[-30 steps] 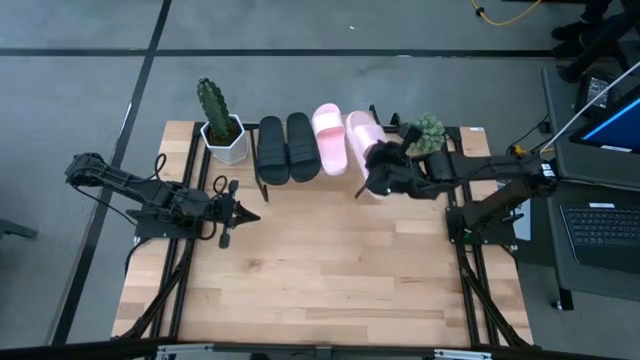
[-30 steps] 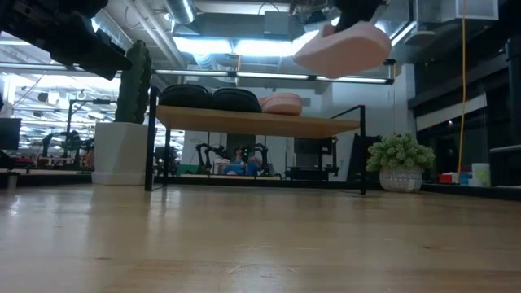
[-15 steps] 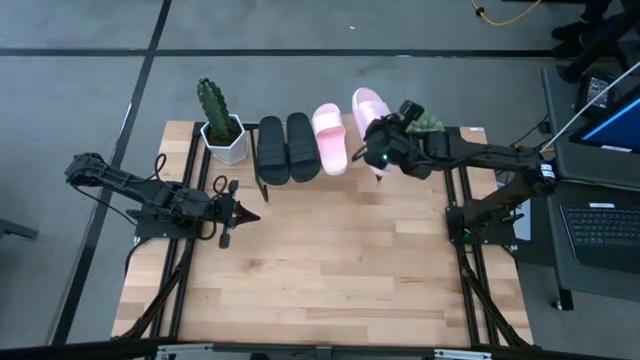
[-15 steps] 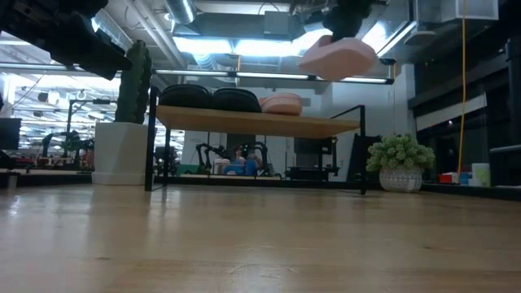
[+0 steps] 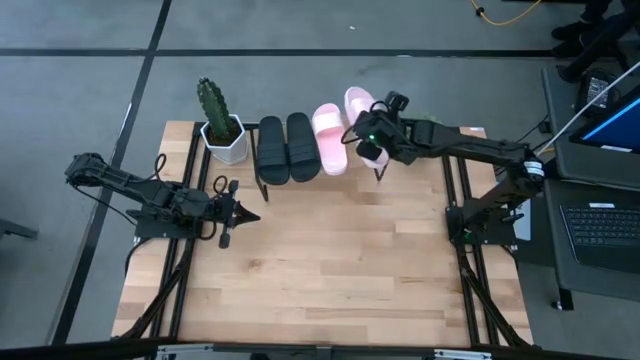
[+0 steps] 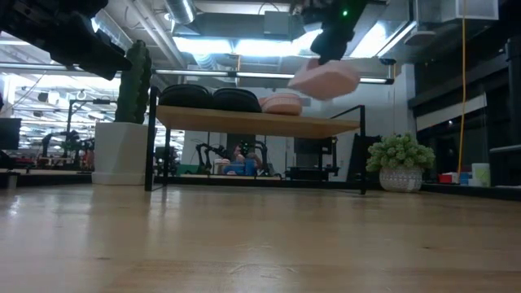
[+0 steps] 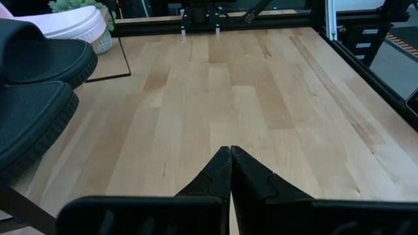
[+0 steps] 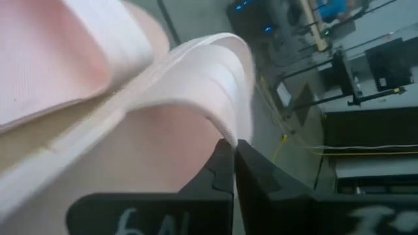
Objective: Pick and place slides into the shelf
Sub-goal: Put the pink slide on the shelf
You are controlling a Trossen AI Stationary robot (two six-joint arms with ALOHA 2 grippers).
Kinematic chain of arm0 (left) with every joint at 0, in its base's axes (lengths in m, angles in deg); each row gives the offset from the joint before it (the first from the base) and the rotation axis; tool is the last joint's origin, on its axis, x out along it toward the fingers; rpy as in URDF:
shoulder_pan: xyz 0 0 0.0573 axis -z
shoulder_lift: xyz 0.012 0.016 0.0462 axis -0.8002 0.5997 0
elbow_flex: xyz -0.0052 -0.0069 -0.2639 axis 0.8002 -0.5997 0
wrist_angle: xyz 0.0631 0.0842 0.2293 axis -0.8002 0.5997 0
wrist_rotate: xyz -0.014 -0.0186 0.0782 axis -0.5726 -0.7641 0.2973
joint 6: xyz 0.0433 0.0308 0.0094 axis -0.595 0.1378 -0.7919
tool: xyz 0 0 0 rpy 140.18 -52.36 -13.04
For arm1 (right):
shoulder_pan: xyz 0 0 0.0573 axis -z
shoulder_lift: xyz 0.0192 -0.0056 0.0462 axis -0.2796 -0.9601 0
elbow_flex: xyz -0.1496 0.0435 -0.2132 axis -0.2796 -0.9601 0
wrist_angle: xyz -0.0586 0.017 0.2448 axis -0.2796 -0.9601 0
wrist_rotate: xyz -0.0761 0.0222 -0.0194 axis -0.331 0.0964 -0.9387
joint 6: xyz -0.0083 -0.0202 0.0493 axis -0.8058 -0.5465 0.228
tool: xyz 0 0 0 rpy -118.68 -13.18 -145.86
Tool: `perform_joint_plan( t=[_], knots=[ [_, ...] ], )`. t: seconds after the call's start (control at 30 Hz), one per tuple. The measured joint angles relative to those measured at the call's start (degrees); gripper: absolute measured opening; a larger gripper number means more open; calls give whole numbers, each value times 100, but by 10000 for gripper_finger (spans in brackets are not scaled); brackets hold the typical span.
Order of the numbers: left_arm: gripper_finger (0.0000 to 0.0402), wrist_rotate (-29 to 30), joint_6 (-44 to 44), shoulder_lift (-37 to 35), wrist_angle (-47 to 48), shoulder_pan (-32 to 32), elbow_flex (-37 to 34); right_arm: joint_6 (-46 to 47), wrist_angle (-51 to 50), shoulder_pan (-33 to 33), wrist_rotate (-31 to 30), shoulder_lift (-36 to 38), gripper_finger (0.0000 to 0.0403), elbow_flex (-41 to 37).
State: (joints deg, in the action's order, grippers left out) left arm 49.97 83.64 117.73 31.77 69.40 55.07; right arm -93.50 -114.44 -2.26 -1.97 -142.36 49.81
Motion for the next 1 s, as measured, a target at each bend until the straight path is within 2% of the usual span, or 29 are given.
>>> perform_joint_plan(
  t=[0.5, 0.67, 1.0],
  knots=[
    [0, 1, 0, 0, 44, 1, 0, 112, -611, 176, 28, -1063, 3, 847],
    [0, -1, 0, 2, 50, 0, 0, 156, -957, 178, -259, -1357, 3, 1091],
    [0, 1, 0, 0, 63, 0, 0, 484, -1554, 178, -298, -1391, 3, 1520]
  ],
)
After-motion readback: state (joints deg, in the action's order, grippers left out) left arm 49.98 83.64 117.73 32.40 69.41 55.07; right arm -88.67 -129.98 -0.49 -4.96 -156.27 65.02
